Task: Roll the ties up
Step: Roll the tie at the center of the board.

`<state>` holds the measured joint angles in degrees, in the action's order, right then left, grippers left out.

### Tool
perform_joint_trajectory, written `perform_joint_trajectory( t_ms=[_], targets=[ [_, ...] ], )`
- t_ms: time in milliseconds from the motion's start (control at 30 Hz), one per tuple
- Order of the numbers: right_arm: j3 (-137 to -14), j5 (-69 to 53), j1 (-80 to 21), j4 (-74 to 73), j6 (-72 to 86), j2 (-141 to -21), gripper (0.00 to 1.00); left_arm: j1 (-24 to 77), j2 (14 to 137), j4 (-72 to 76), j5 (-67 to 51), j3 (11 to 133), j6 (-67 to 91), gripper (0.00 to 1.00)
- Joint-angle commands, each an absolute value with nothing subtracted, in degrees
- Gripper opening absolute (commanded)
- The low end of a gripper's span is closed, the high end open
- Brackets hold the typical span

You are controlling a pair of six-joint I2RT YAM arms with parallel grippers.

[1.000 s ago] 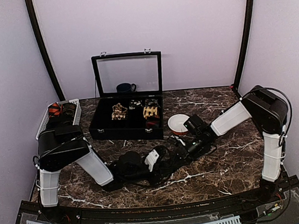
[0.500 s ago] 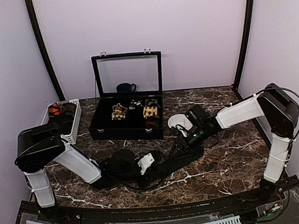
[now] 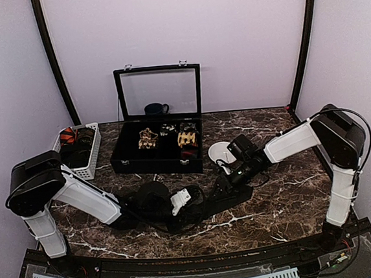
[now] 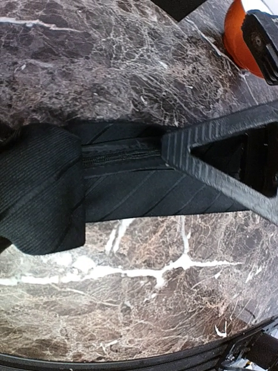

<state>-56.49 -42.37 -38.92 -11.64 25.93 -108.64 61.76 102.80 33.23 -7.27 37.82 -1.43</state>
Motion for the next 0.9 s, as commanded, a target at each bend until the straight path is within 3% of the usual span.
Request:
perform_joint_trajectory(
  t_ms=[0, 100, 367, 867],
  targets=[
    [-53.4, -33.8, -39.4, -18.2, 24.5, -111.1, 0.35, 61.6, 102.7, 25.3, -5.5, 38.7, -1.0, 0.30],
    [-55.2, -33.9, -39.4, -19.1, 24.1, -110.4, 0.35, 61.6, 104.8, 20.8, -5.7, 41.0, -2.7, 0.30],
    [-60.4, -41.7, -42.9, -17.0, 27.3, -103.4, 0.50, 61.8, 106.7, 13.5, -6.2, 43.9, -4.7, 0.32],
    [-60.4, -46.6, -48.0, -10.4, 33.2, -107.4, 0.44, 61.8, 107.6, 12.8, -6.9, 44.3, -4.2, 0.33]
  ],
)
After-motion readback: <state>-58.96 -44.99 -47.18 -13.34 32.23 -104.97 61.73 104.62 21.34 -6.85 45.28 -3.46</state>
